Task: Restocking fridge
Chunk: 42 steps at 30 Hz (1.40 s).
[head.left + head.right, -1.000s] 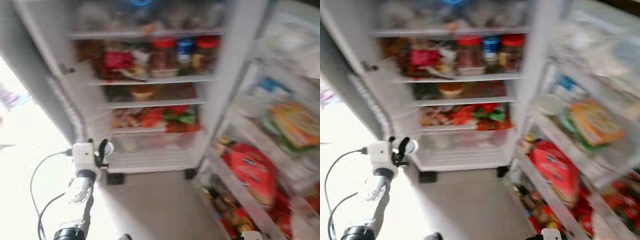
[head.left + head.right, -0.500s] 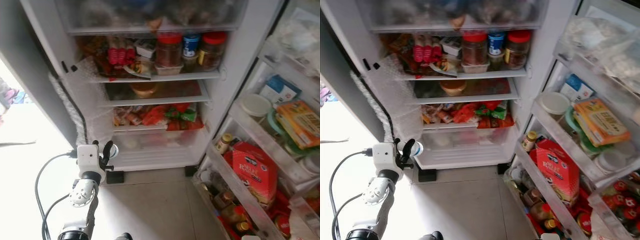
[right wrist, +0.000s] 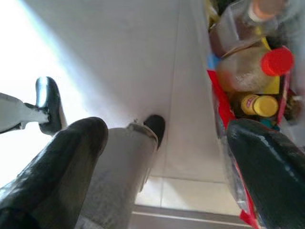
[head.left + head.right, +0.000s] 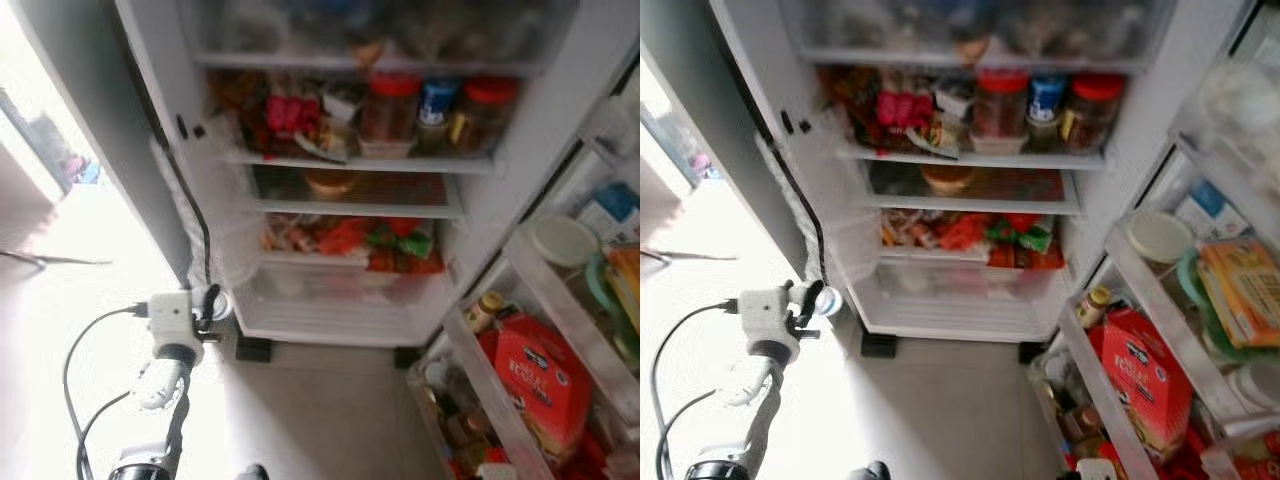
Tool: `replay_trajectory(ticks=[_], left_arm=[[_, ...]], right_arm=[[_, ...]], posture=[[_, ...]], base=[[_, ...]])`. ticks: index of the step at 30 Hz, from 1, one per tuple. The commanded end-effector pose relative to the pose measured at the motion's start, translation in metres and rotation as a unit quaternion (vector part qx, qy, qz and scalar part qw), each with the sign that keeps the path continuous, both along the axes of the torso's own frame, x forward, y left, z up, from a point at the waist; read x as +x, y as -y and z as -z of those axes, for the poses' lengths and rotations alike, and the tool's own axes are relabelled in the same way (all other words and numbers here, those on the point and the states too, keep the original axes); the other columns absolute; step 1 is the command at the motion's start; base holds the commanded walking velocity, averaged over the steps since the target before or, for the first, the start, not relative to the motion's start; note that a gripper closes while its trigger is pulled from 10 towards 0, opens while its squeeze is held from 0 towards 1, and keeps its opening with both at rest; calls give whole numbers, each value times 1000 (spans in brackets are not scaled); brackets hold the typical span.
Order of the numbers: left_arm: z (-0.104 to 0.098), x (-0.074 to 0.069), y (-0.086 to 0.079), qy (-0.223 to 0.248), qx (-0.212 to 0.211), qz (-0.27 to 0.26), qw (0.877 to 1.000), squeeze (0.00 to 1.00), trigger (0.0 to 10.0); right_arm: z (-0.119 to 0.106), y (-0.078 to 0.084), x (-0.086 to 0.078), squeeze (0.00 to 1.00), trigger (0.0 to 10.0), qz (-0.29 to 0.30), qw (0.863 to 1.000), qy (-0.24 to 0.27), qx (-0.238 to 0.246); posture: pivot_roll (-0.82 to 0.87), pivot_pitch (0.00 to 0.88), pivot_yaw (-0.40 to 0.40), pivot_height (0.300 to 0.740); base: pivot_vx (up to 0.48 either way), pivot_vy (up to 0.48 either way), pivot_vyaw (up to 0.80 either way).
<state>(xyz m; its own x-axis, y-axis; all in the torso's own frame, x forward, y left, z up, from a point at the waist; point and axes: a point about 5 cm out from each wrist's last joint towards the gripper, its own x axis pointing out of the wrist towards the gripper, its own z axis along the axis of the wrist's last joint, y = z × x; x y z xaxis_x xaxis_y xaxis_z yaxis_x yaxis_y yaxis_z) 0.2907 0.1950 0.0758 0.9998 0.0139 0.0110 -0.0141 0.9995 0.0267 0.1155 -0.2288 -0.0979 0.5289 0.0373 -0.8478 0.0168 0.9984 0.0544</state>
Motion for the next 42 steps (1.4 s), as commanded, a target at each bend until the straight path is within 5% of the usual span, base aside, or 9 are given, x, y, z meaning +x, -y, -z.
replay_trajectory(ticks=[1, 26, 42], left_arm=[[-1, 0, 4, 0, -1, 9, 1000, 0, 10000], [-4, 7, 9, 5, -3, 12, 1000, 0, 10000], [-1, 7, 18, 3, -9, 37, 999, 0, 10000]], right_arm=[[3, 2, -11, 0, 10000, 3, 1000, -17, 1], [2, 1, -6, 0, 10000, 9, 1000, -14, 9], [2, 1, -7, 0, 10000, 9, 1000, -15, 17]], posture=[[21, 133, -13, 740], [19, 132, -12, 740], [12, 142, -12, 740]], base=[[266, 0, 0], [263, 0, 0], [0, 0, 0]])
